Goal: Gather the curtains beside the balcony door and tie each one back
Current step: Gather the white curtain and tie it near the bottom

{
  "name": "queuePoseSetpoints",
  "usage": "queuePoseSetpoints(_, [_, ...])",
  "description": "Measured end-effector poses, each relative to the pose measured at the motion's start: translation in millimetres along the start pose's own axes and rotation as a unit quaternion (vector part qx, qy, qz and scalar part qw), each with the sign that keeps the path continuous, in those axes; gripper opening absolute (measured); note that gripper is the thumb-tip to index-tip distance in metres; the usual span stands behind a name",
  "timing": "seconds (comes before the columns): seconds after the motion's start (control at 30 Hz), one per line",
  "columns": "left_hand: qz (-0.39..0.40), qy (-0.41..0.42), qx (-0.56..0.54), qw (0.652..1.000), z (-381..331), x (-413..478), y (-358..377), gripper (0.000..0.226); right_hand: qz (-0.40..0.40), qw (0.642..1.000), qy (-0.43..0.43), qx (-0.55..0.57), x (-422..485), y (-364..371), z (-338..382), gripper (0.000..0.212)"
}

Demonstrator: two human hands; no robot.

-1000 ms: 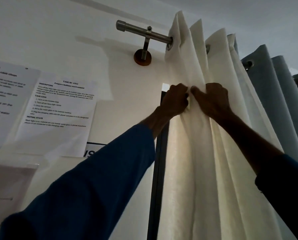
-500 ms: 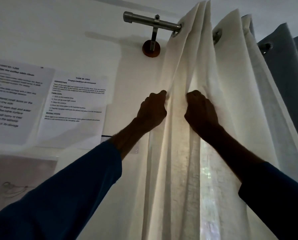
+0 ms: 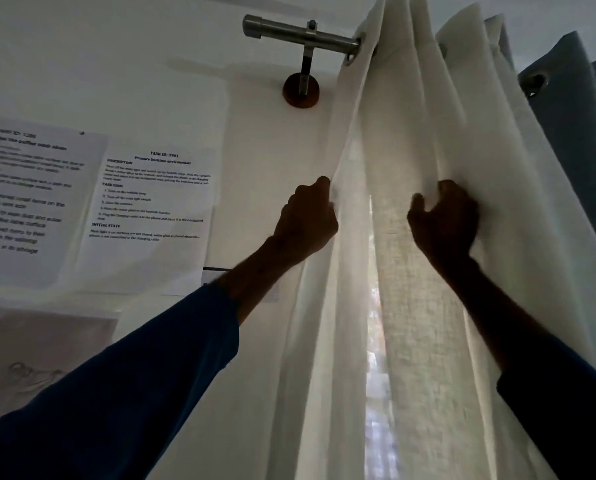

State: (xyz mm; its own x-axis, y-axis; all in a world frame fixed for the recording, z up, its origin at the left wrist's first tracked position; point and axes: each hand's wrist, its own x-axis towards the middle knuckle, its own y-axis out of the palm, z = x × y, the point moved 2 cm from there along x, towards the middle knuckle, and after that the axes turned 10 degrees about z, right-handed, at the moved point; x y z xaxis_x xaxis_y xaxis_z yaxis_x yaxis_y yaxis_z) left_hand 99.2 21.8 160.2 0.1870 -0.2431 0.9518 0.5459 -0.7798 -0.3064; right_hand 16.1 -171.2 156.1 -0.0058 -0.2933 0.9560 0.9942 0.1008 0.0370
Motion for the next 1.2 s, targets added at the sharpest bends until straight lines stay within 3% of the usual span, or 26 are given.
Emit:
queuePoseSetpoints(0.13, [-0.078, 0.018, -0.026, 0.996, -8, 19, -11, 0.025, 0.003, 0.998, -0.044, 0.049, 1, 5, 51, 0.055])
queuePoseSetpoints(0.3, [-0.175, 0.089, -0.067, 0.978, -10, 24, -33, 0.048, -0.063, 0.977, -0.187, 0.083, -5, 13, 101, 0.022])
queuePoseSetpoints(0.4, [-0.151, 0.139, -0.025, 0.978, -1, 21, -33, 0.054, -0.01, 0.972, -0.225, 0.068, -18, 24, 117, 0.016])
queuePoseSetpoints(0.5, [-0.133, 0.138, 0.016, 0.981, 15, 14, -33, 0.033, 0.01, 0.971, -0.236, 0.043, -31, 38, 110, 0.016])
queuePoseSetpoints(0.6, [-0.091, 0.115, -0.002, 0.989, 24, 6, -31, 0.018, 0.017, 0.97, -0.243, 0.021, -37, 47, 96, 0.014])
queuePoseSetpoints(0.77, [-0.034, 0.086, -0.06, 0.994, 14, 5, -24, 0.014, 0.035, 0.963, -0.266, -0.01, -47, 49, 81, 0.01])
queuePoseSetpoints(1.0, [-0.066, 0.035, -0.061, 0.995, -10, 3, -15, 0.027, 0.033, 0.957, -0.285, -0.047, -52, 46, 62, 0.027])
queuePoseSetpoints(1.13, [-0.1, -0.024, -0.127, 0.987, -22, 2, -6, 0.04, 0.022, 0.948, -0.308, -0.083, -60, 40, 56, 0.015])
queuePoseSetpoints(1.2, [-0.096, -0.026, -0.114, 0.989, -27, 4, -6, 0.036, 0.014, 0.944, -0.311, -0.109, -64, 37, 53, 0.015])
